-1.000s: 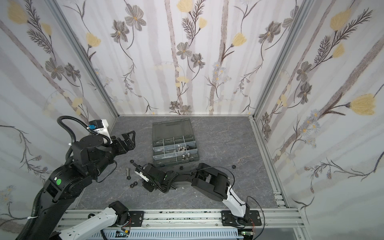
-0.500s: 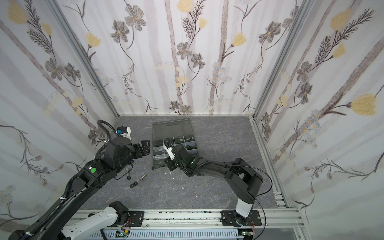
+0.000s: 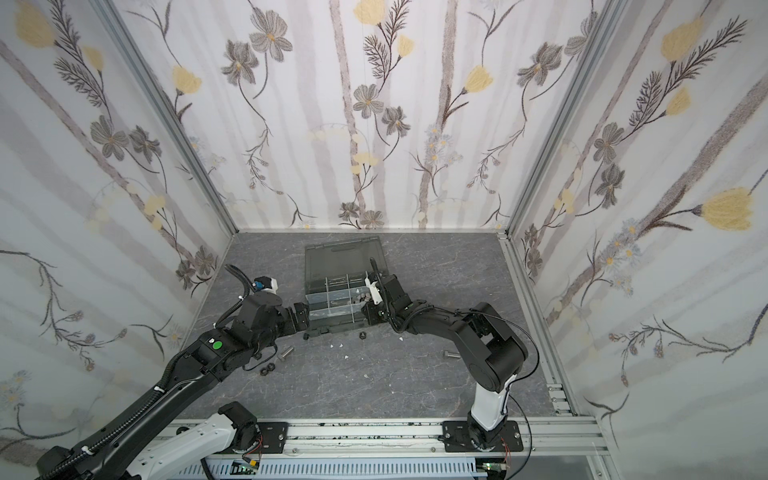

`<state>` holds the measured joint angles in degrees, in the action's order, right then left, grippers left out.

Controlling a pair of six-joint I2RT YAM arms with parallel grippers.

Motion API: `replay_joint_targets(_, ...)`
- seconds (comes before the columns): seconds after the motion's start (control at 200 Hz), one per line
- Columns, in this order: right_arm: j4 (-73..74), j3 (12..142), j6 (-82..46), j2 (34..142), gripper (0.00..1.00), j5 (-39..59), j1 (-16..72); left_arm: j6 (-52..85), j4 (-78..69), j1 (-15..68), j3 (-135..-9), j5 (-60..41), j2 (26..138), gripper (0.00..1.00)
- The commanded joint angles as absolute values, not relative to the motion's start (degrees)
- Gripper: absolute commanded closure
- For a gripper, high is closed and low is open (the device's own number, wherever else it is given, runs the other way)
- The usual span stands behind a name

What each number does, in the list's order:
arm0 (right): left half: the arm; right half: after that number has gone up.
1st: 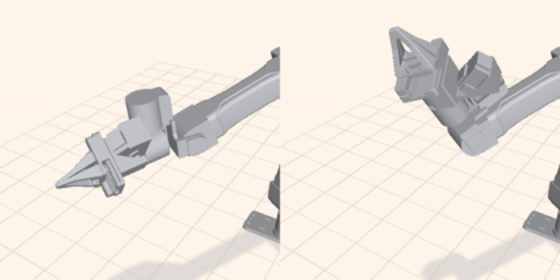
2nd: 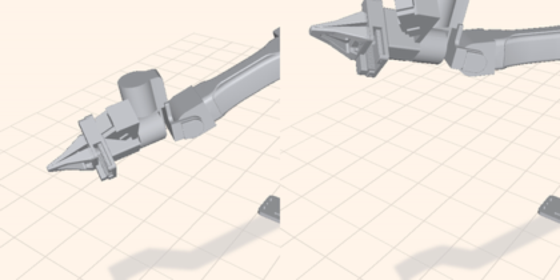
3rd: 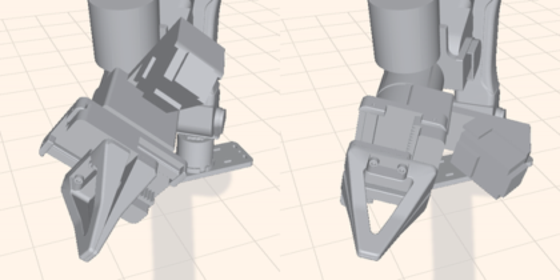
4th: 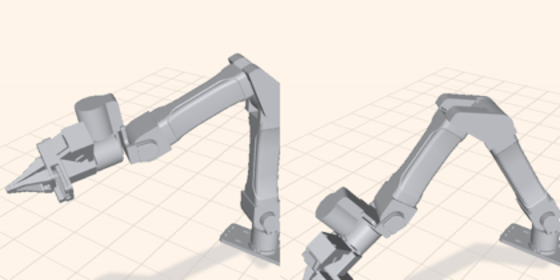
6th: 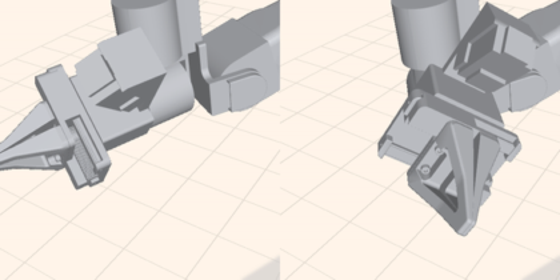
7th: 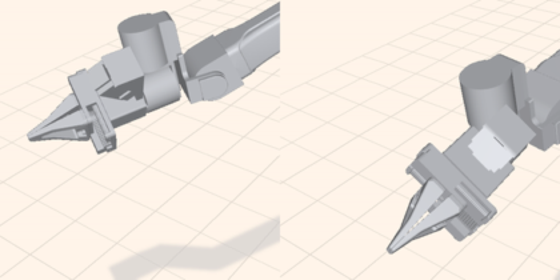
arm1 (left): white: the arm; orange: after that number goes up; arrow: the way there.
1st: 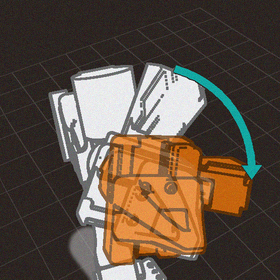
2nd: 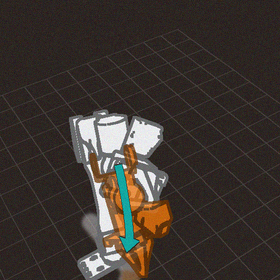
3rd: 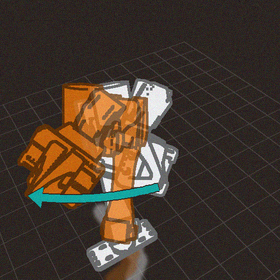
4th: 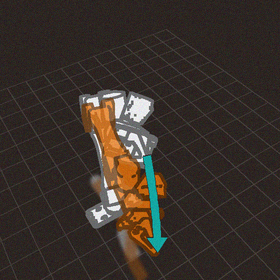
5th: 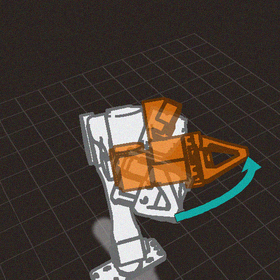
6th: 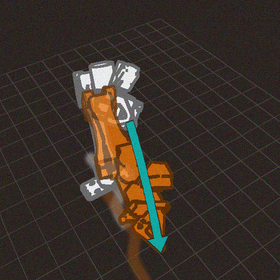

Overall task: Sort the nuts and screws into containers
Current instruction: 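Carry the nut over the box with the right gripper while the left lowers, then drop the nut in the nearest compartment while the left reaches a silver bolt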

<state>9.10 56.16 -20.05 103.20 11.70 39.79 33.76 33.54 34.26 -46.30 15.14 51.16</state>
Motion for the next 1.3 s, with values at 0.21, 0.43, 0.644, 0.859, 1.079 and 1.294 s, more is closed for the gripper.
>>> replay_joint_targets(0.21, 8.8, 57.0, -21.4, 103.4, 0.54, 11.5, 39.1, 39.9, 36.9, 33.8, -43.8, 18.7, 53.3, 0.01)
replay_joint_targets(0.43, 9.4, 55.6, -21.6, 99.9, 0.5, 10.8, 38.5, 46.7, 34.7, 33.7, -38.1, 19.1, 54.5, 0.05)
replay_joint_targets(0.644, 10.8, 52.9, -22.0, 94.5, 0.5, 10.0, 38.1, 52.6, 31.1, 33.7, -32.2, 18.3, 54.1, 0.09)
replay_joint_targets(0.859, 11.6, 51.0, -22.1, 88.9, 0.49, 9.4, 37.9, 54.8, 28.2, 33.6, -28.3, 17.3, 55.6, 0.13)
replay_joint_targets(1.079, 11.5, 50.6, -22.1, 86.9, 0.49, 9.5, 37.8, 54.7, 25.9, 33.6, -26.8, 16.4, 57.8, 0.18)
replay_joint_targets(1.294, 11.6, 50.4, -22.1, 86.2, 0.49, 9.4, 37.8, 53.6, 23.5, 33.7, -26.0, 15.1, 59.3, 0.24)
